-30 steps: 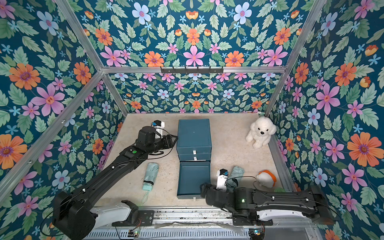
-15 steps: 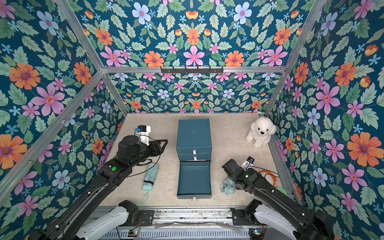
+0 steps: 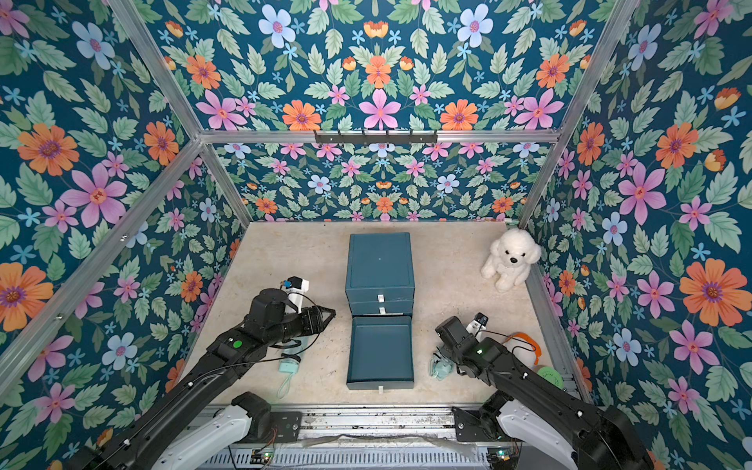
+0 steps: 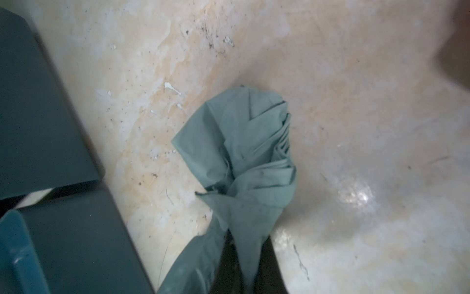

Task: Place the umbrella in the drawer by color
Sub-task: Pick up the umbrella from the center of the board, then place the umbrella in the drawer.

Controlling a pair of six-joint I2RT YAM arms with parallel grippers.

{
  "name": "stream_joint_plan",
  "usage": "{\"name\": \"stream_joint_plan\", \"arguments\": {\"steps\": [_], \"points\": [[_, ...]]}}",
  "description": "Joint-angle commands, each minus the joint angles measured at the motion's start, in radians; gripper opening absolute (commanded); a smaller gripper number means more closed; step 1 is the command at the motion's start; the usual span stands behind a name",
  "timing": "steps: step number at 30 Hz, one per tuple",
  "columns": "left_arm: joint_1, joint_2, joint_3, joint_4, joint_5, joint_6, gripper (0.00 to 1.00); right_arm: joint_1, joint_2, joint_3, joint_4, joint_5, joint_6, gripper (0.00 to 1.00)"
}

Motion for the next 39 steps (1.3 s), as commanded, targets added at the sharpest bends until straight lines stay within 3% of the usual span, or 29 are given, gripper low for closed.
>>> {"name": "stream_joint_plan", "arguments": {"steps": [1,4,7,11,14,18,28,34,39], "points": [[-0.012,0.016,-0.041,0.069,0.017,-0.032,0.59,0.0,-0.044,0.071,-0.1,0.034,-0.027,0.0],[-0.048,0.026,-0.078,0.106,0.013,-0.063,0.58,0.052,-0.078,0.198,-0.185,0.048,-0.035,0.0],[-0.078,0.02,-0.104,0.133,0.0,-0.087,0.58,0.199,-0.062,0.356,-0.264,0.087,-0.014,0.0],[-0.093,0.022,-0.112,0.144,-0.026,-0.1,0.58,0.437,0.018,0.48,-0.185,-0.026,-0.024,0.0],[-0.1,0.032,-0.117,0.19,-0.012,-0.117,0.59,0.54,0.092,0.507,-0.109,-0.083,0.005,0.0],[-0.13,0.085,-0.126,0.228,-0.024,-0.13,0.58,0.53,0.13,0.45,-0.003,-0.127,0.032,0.0],[-0.187,0.16,-0.158,0.28,-0.037,-0.145,0.57,0.314,0.212,0.335,0.177,-0.302,-0.053,0.0],[-0.188,0.18,-0.188,0.311,-0.057,-0.146,0.56,0.302,0.295,0.352,0.195,-0.243,-0.088,0.0],[-0.189,0.201,-0.193,0.322,-0.055,-0.14,0.56,0.303,0.283,0.307,0.27,-0.153,-0.067,0.0]]}}
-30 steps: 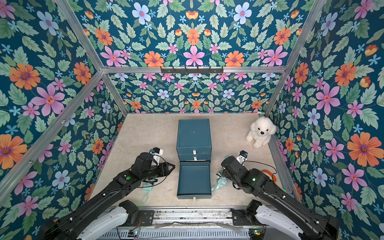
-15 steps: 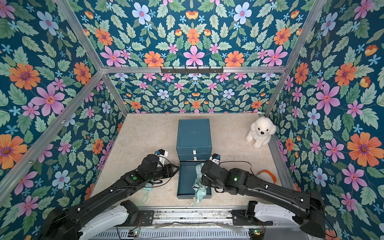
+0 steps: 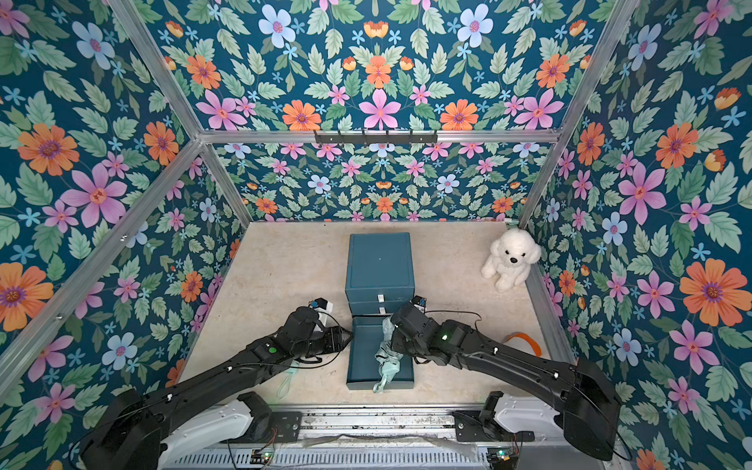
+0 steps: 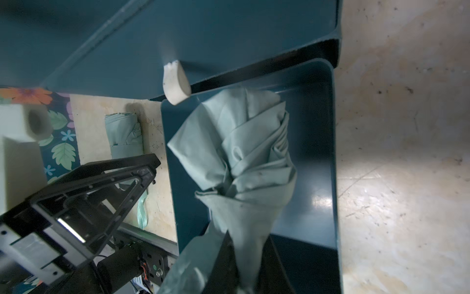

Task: Place the umbrella in the drawer by color
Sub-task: Place the umbrella in the drawer.

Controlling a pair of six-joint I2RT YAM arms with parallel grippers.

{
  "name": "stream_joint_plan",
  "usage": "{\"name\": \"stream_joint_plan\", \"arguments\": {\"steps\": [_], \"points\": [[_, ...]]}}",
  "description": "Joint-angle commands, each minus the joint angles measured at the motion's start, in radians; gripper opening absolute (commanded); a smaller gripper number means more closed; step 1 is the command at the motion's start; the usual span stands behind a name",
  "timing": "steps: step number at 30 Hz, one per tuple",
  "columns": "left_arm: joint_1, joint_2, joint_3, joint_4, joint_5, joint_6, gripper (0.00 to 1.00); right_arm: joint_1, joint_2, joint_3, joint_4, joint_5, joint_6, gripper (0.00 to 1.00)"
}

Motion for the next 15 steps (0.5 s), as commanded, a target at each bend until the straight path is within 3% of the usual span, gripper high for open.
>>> {"name": "stream_joint_plan", "arguments": {"steps": [1,8,15], "points": [[0.001,0.013,0.004,0.033,-0.005,0.013,0.56,-0.001,-0.012,-0.03,0.111,0.095,0.005,0.0],[0.001,0.033,0.011,0.034,-0.004,0.027,0.55,0.02,-0.025,-0.185,0.258,0.176,0.042,0.0],[0.001,0.04,0.015,0.029,-0.012,0.031,0.55,0.037,0.032,-0.2,0.253,0.169,0.001,0.0]]}}
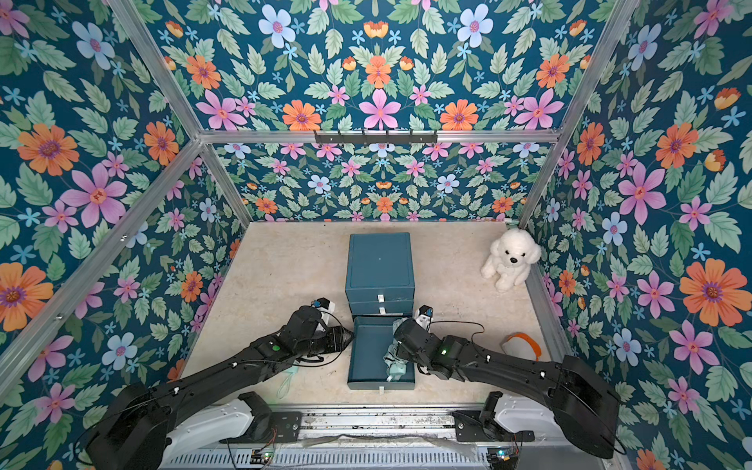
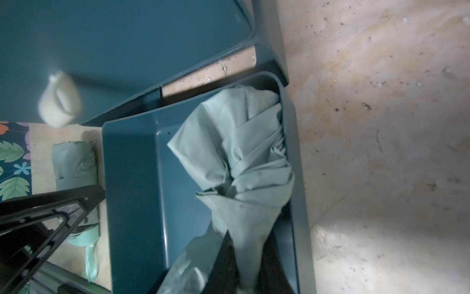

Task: Place the umbrella in the drawer by color
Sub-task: Place the umbrella in the drawer, then pick up the umbrella from the center of the board.

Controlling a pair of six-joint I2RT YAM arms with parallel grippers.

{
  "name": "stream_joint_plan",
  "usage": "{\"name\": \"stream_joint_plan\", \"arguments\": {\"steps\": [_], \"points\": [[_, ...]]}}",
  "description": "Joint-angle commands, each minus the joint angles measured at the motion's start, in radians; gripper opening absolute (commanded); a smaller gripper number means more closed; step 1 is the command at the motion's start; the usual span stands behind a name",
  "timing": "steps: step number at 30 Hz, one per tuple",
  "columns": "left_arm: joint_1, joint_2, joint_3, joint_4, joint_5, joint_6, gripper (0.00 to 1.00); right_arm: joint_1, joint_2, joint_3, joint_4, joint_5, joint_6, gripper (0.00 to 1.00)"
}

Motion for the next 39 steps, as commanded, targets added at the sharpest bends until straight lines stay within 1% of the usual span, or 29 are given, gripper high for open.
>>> {"name": "stream_joint_plan", "arguments": {"steps": [1,8,10,12,13,14,16,17,20,22,24,26,30,34,37,38,39], "points": [[0.001,0.0,0.01,0.013,-0.013,0.012,0.55,0.004,0.019,0.004,0.044,0.016,-0.028,0.0],[0.0,-0.007,0.029,-0.006,-0.029,0.016,0.55,-0.002,0.084,0.048,-0.005,-0.001,-0.049,0.0],[0.001,-0.01,0.038,-0.017,-0.036,0.014,0.55,-0.008,0.107,0.067,-0.028,0.003,-0.05,0.14],[0.001,-0.019,0.053,-0.042,-0.05,0.013,0.55,-0.01,0.124,0.091,-0.064,0.024,-0.047,0.48],[0.001,-0.028,0.06,-0.06,-0.061,0.013,0.55,-0.01,0.125,0.102,-0.086,0.036,-0.046,0.6],[0.001,-0.041,0.072,-0.089,-0.086,0.006,0.55,-0.01,0.121,0.116,-0.112,0.049,-0.046,0.65],[0.001,-0.079,0.103,-0.177,-0.174,-0.014,0.56,-0.006,0.097,0.135,-0.136,0.063,-0.058,0.66],[0.001,-0.104,0.124,-0.237,-0.236,-0.032,0.58,-0.002,0.078,0.142,-0.143,0.063,-0.065,0.67],[0.004,-0.172,0.191,-0.472,-0.471,-0.091,0.64,0.034,0.016,0.18,-0.174,0.089,-0.081,0.69],[0.005,-0.212,0.204,-0.592,-0.602,-0.131,0.7,0.063,-0.016,0.208,-0.193,0.104,-0.091,0.69],[0.017,-0.244,0.176,-0.66,-0.694,-0.171,0.76,0.104,-0.043,0.236,-0.211,0.133,-0.09,0.69],[0.035,-0.25,0.132,-0.679,-0.717,-0.202,0.78,0.121,-0.066,0.245,-0.221,0.145,-0.08,0.69],[0.046,-0.206,0.068,-0.635,-0.696,-0.267,0.78,0.129,-0.118,0.211,-0.208,0.148,-0.049,0.68],[0.067,-0.108,0.061,-0.562,-0.677,-0.257,0.78,0.133,-0.165,0.168,-0.183,0.138,-0.026,0.65],[0.1,-0.016,0.06,-0.543,-0.675,-0.245,0.75,0.141,-0.181,0.156,-0.193,0.139,-0.015,0.63],[0.121,0.006,0.049,-0.524,-0.658,-0.237,0.73,0.144,-0.188,0.153,-0.2,0.142,-0.01,0.63],[0.151,0.023,0.032,-0.489,-0.629,-0.225,0.68,0.144,-0.198,0.147,-0.201,0.142,-0.006,0.62]]}}
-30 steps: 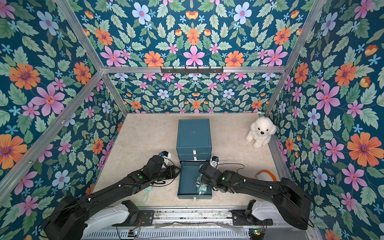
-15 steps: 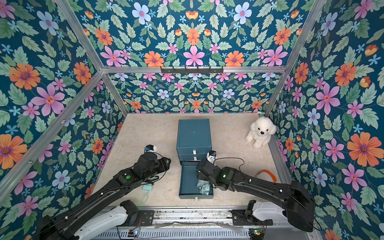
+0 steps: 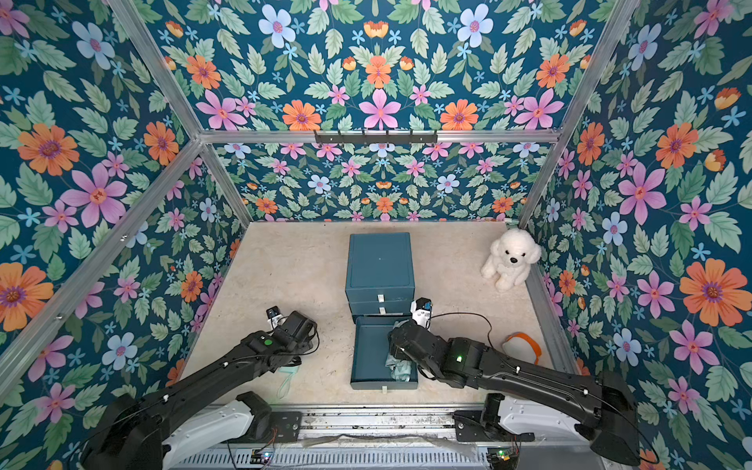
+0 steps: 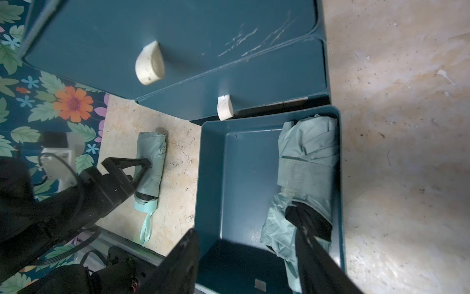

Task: Place the umbrella in the drawer by color
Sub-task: Pick up the umbrella from the center of the board.

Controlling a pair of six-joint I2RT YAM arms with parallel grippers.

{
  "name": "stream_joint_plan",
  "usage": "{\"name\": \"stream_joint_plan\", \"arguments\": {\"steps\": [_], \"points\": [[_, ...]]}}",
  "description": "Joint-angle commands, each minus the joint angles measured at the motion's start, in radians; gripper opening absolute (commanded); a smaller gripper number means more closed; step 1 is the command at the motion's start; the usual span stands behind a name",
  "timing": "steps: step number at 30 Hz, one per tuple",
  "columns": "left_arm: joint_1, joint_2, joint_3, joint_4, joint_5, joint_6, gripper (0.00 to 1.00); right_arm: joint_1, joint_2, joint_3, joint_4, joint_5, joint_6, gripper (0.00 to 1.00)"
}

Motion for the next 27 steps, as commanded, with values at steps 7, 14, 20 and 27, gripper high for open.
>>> {"name": "stream_joint_plan", "arguments": {"steps": [7,14,20,27], "points": [[0.173,0.085,-0.062,0.176,0.191,0.062,0.12,0.005,-0.063,-0.037,0.004,0.022,0.035,0.6],[0.17,-0.025,0.076,0.033,0.162,0.125,0.0,0.005,-0.085,-0.03,0.004,0.044,0.049,0.59],[0.064,-0.265,0.321,-0.022,0.263,0.144,0.0,-0.007,-0.094,-0.008,-0.045,0.101,0.069,0.59],[-0.122,-0.422,0.184,0.373,0.41,0.078,0.0,-0.022,-0.099,-0.01,-0.035,0.106,0.072,0.59]]}}
